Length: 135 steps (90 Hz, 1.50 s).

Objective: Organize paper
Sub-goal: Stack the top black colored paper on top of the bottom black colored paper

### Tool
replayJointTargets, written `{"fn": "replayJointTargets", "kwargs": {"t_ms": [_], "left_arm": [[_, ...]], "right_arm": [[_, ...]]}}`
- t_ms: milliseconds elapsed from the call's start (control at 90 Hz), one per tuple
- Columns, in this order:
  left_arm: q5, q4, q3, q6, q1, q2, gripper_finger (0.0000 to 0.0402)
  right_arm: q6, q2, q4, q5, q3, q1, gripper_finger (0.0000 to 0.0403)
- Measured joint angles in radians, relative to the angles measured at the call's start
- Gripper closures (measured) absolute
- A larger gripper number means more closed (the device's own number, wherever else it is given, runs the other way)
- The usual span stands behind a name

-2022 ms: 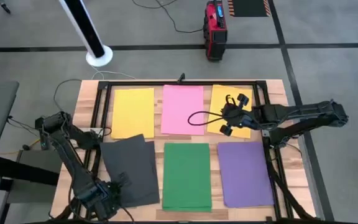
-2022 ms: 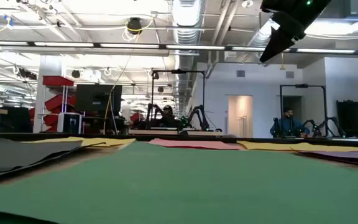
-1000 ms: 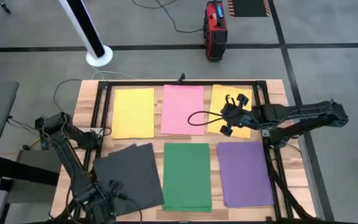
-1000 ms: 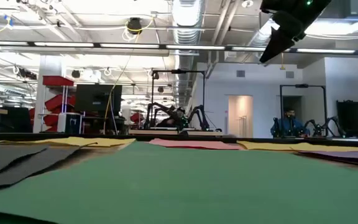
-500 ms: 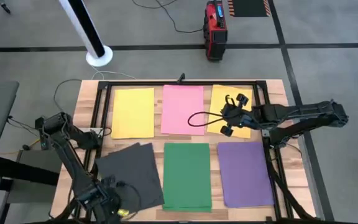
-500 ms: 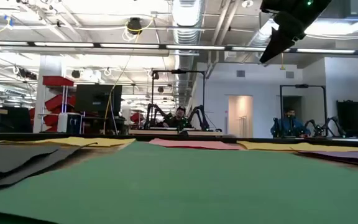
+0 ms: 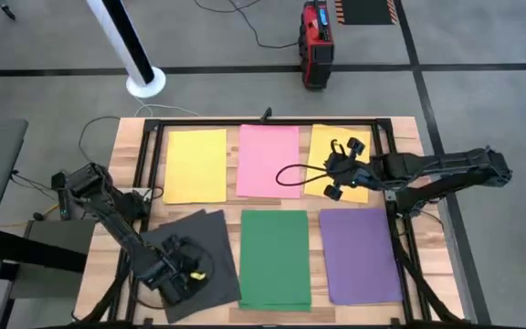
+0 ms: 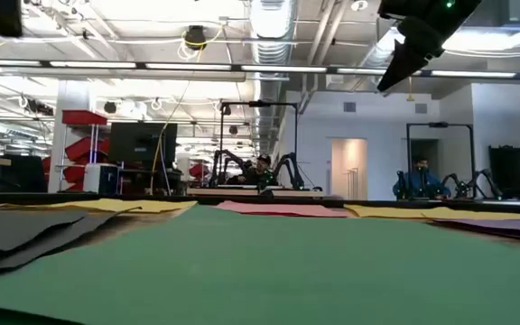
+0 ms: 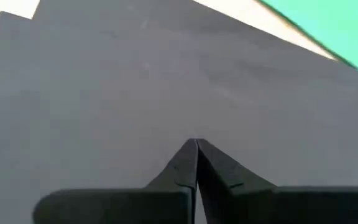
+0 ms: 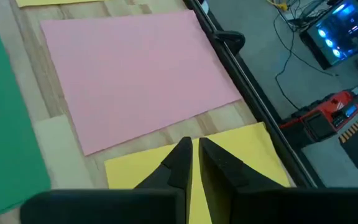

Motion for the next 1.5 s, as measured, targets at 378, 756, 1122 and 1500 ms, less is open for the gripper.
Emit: {"fn": "replayJointTargets", "kwargs": {"t_ms": [378, 756, 1122, 1500], "left_arm": [[0.043, 0.006, -0.015, 0.165, 0.105, 0.0, 0.0401], [0.035, 0.131, -0.055, 0.185, 0.158, 0.0, 0.0402], [0.1, 0.135, -0.103, 0.24, 0.172, 0.0, 0.0401], [0.125, 0.192, -0.16, 0.34, 0.178, -0.003, 0.0401]], "right_arm": [[0.0, 0.0, 0.0, 0.0, 0.0, 0.0, 0.0376], [0.0, 0.0, -0.002, 0.0, 0.0, 0.0, 0.0376], [0.0, 0.0, -0.008, 0.001, 0.0, 0.0, 0.0376], [0.0, 0.0, -0.008, 0.001, -0.001, 0.0, 0.0376]]}}
